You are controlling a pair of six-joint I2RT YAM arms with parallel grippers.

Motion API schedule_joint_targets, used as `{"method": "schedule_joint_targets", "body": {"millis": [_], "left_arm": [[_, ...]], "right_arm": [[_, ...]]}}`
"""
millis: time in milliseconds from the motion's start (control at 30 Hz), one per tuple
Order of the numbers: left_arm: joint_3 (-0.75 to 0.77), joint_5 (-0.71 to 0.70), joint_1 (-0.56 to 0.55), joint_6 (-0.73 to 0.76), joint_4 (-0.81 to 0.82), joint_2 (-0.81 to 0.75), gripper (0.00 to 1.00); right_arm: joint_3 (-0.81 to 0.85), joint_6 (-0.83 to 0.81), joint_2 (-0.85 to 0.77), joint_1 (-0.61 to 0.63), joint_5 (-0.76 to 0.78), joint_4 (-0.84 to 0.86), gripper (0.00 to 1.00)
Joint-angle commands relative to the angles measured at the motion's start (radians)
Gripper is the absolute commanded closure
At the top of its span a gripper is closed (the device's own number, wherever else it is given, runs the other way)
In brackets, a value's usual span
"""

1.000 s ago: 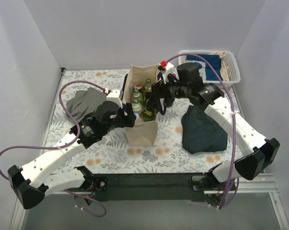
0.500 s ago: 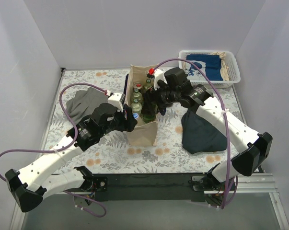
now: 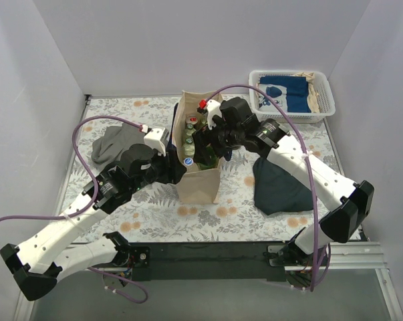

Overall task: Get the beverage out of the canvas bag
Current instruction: Adjust the canvas bag at the center of the board.

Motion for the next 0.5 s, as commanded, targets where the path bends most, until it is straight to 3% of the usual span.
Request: {"method": "schedule_joint_targets", "body": {"millis": [0, 467], "left_arm": [[0.025, 0.029, -0.003, 0.001, -0.063, -0.007, 0.53], [-0.039, 0.182, -0.003, 0.007, -0.086, -0.003, 0.66]], "right_arm": [[0.055, -0.016, 0.012, 0.014, 0.016, 0.003, 0.04], [0.08, -0.027, 0.042, 0.074, 0.136, -0.052, 0.02]]}}
